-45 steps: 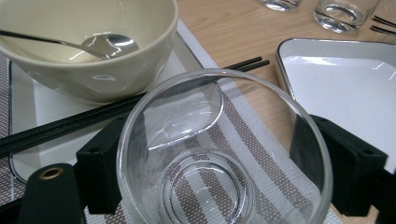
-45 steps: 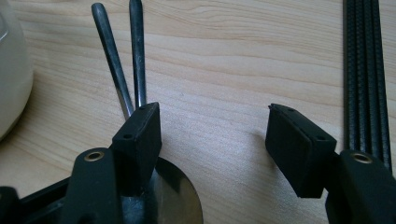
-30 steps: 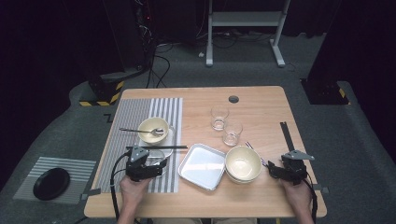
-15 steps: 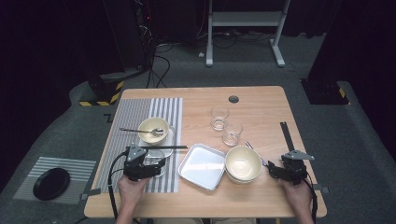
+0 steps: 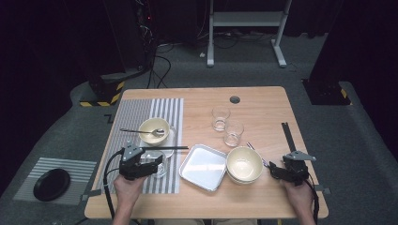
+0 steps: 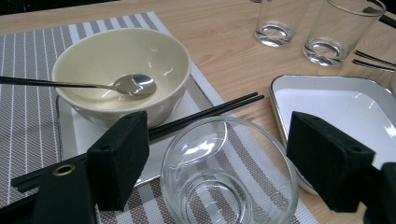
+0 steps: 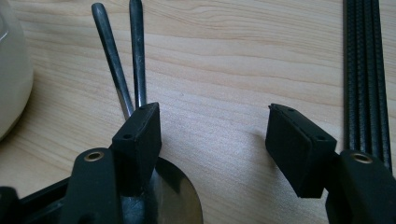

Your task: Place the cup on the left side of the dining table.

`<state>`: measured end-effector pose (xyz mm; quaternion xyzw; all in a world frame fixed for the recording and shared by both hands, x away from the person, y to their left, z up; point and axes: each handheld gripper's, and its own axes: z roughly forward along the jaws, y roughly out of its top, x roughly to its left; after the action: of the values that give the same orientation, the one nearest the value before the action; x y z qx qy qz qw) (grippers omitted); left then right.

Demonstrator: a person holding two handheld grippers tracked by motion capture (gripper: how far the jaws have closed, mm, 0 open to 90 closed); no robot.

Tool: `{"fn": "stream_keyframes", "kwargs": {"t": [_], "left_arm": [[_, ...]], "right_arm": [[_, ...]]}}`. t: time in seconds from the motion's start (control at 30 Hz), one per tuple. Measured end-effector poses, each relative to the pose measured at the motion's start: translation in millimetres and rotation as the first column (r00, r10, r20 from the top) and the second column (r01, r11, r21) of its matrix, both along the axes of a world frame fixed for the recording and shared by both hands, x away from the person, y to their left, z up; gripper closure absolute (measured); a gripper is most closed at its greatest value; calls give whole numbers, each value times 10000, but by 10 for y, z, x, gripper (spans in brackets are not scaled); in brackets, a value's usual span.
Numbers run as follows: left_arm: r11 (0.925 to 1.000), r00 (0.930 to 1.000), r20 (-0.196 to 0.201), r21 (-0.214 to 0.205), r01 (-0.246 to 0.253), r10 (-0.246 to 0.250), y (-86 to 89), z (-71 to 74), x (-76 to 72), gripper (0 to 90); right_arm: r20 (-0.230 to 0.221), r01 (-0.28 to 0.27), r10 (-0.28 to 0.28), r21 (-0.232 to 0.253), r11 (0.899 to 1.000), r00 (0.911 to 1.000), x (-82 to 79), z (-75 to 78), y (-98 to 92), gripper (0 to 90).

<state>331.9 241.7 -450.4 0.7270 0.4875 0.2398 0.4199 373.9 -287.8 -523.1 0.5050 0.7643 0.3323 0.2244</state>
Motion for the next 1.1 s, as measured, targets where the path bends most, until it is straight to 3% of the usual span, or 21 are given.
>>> {"fn": "stream_keyframes", "kwargs": {"t": [0.03,0.43,0.8,0.87,0.9,1.03,1.1], "left_arm": [[9999,10000,-46,-135,-46,45,-1,-5,4,219],[9999,9999,-28,37,-158,158,26,12,18,224],[9996,9996,-1,-73,-279,279,101,39,-14,230],[9991,9990,-178,-152,-407,404,113,45,-28,230],[9991,9992,-22,-125,-411,411,128,29,-13,231],[9991,9991,-157,-152,-384,381,153,31,-11,232],[9987,9989,-22,-180,-474,474,150,24,-6,233]], "right_arm": [[1,1,-1,0,10000,10000,0,0,0,358],[-2,1,-1,1,10000,10000,0,0,0,358],[2,0,0,-3,10000,10000,0,0,0,358],[5,-2,2,-7,10000,10000,0,0,0,358],[4,-1,1,-4,10000,10000,0,0,0,358],[-2,1,-1,1,10000,10000,0,0,0,358],[3,0,0,-2,10000,10000,0,0,0,358]]}}
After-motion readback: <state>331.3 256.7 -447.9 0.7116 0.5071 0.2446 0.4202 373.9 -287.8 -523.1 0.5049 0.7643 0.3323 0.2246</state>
